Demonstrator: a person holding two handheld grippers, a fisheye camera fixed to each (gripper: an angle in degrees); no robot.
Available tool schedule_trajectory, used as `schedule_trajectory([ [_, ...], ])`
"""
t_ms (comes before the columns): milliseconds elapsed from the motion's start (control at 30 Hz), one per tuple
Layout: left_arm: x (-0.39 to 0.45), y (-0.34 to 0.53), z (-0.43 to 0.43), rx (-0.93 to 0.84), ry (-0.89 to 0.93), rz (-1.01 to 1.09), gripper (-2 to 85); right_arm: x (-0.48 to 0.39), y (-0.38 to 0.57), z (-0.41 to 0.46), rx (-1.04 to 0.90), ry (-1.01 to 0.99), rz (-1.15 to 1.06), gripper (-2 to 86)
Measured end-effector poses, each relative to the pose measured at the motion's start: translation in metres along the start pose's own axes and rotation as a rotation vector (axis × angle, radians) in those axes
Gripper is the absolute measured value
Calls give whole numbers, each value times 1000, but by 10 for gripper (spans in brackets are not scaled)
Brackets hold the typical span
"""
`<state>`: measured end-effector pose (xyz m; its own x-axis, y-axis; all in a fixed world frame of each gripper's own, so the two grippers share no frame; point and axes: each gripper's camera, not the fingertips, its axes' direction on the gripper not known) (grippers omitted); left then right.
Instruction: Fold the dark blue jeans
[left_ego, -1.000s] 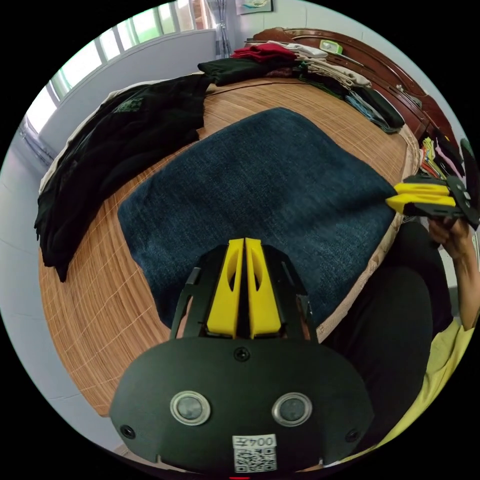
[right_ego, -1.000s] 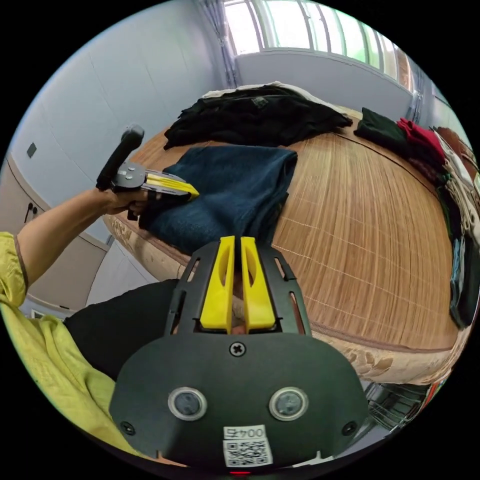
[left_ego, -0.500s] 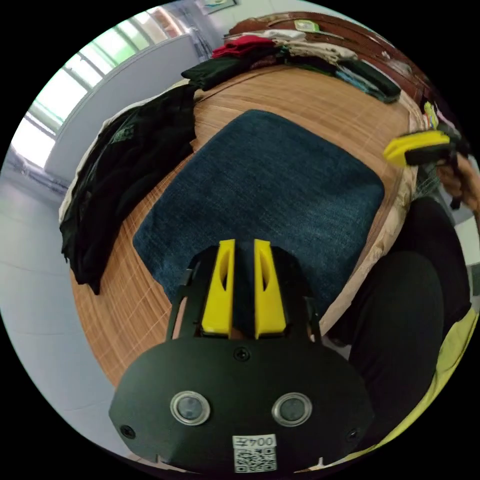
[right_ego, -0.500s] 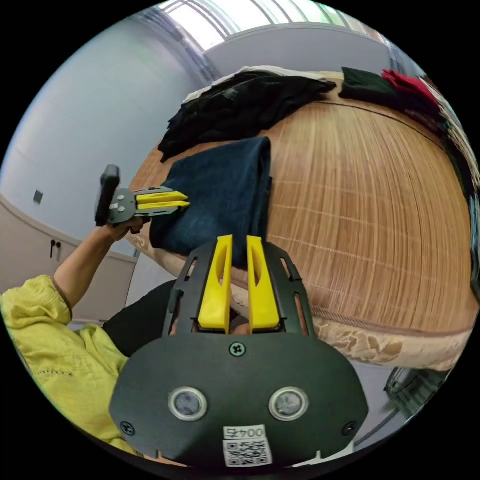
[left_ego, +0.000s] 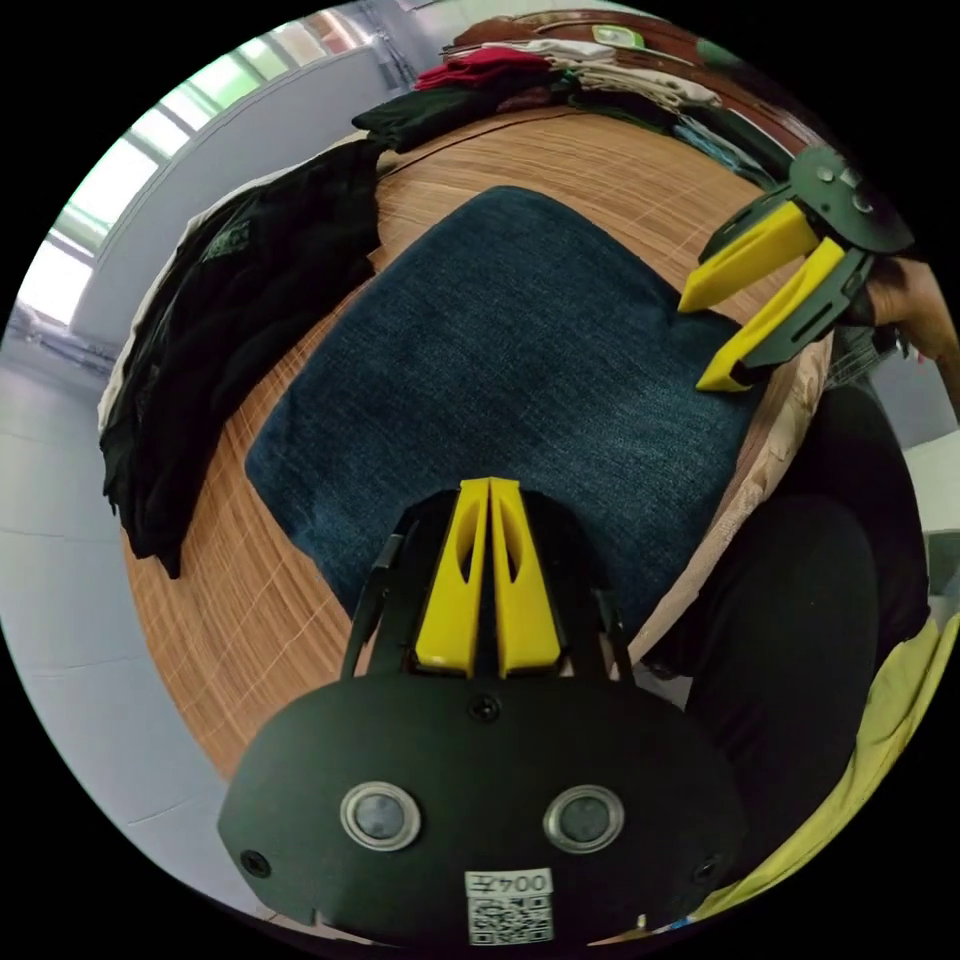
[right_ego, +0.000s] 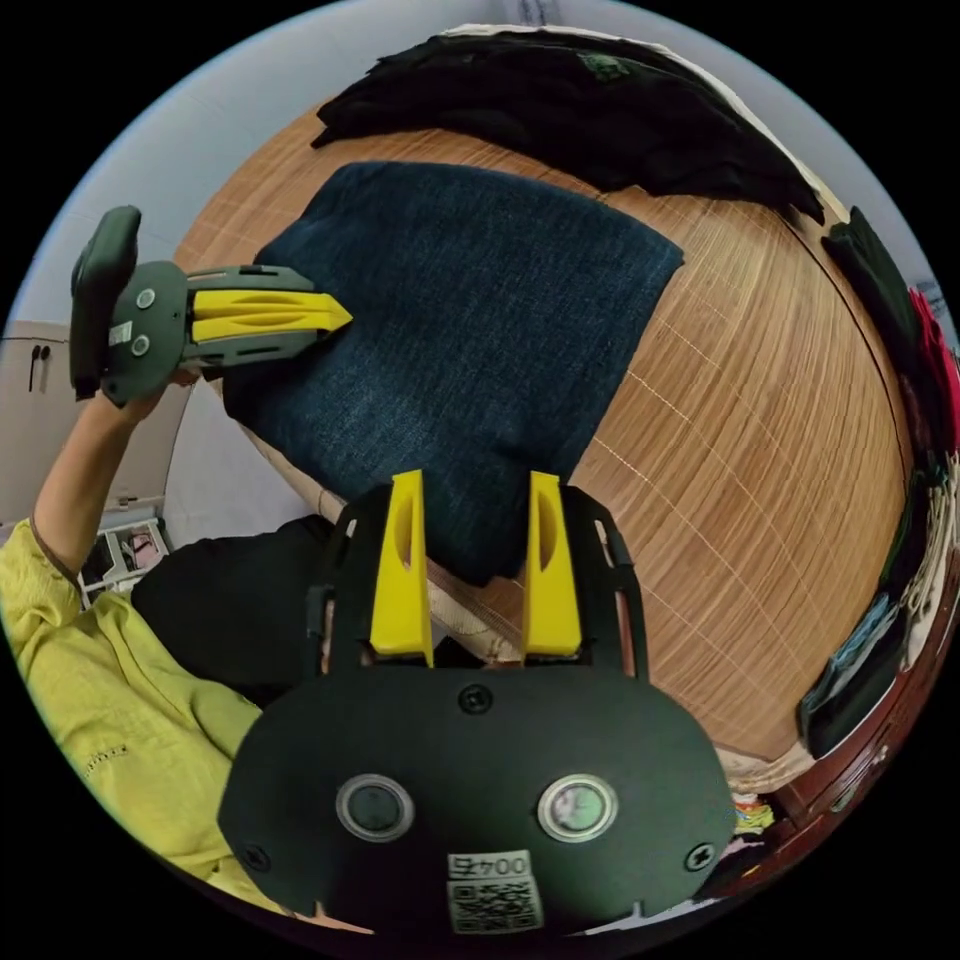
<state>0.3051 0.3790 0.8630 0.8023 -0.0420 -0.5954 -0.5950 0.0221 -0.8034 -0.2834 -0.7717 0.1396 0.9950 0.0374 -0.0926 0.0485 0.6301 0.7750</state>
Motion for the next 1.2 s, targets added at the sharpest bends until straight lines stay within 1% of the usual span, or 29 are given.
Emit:
schedule_trajectory([
  [133, -14, -5, 14, 14, 86, -58, 7, 20, -38, 12, -99, 35, -7, 94],
  [233, -14, -14, 24, -5, 93, -51, 7, 42, -62, 7, -153, -37, -29, 85],
  [367, -1, -34, 39, -69, 40, -9, 7, 107, -94, -32, 18, -177, 89, 91],
  [433, 4, -42, 47, -93, 20, 11, 7, 135, -111, -38, 58, -217, 138, 91],
  [533, 5, -51, 60, -118, 22, 28, 7, 172, -143, -31, 79, -285, 208, 87],
  [633, -4, -53, 73, -120, 66, 10, 7, 192, -172, -14, 80, -341, 242, 84],
  [767, -14, -51, 93, -109, 111, -15, 6, 203, -204, 20, 9, -292, 277, 73],
  [867, -14, -50, 107, -106, 107, -11, 6, 205, -217, 34, 35, -322, 259, 49],
  [1033, -18, -49, 132, -121, 111, -8, 6, 195, -230, 44, 64, -178, 194, 34],
  [1100, -21, -48, 142, -124, 124, -19, 6, 201, -234, 63, 38, -191, 235, 36],
  [1133, -23, -47, 149, -127, 129, -22, 6, 206, -235, 74, 33, -232, 263, 39],
  [1200, -24, -46, 160, -137, 125, -17, 6, 209, -234, 75, 64, -278, 281, 40],
])
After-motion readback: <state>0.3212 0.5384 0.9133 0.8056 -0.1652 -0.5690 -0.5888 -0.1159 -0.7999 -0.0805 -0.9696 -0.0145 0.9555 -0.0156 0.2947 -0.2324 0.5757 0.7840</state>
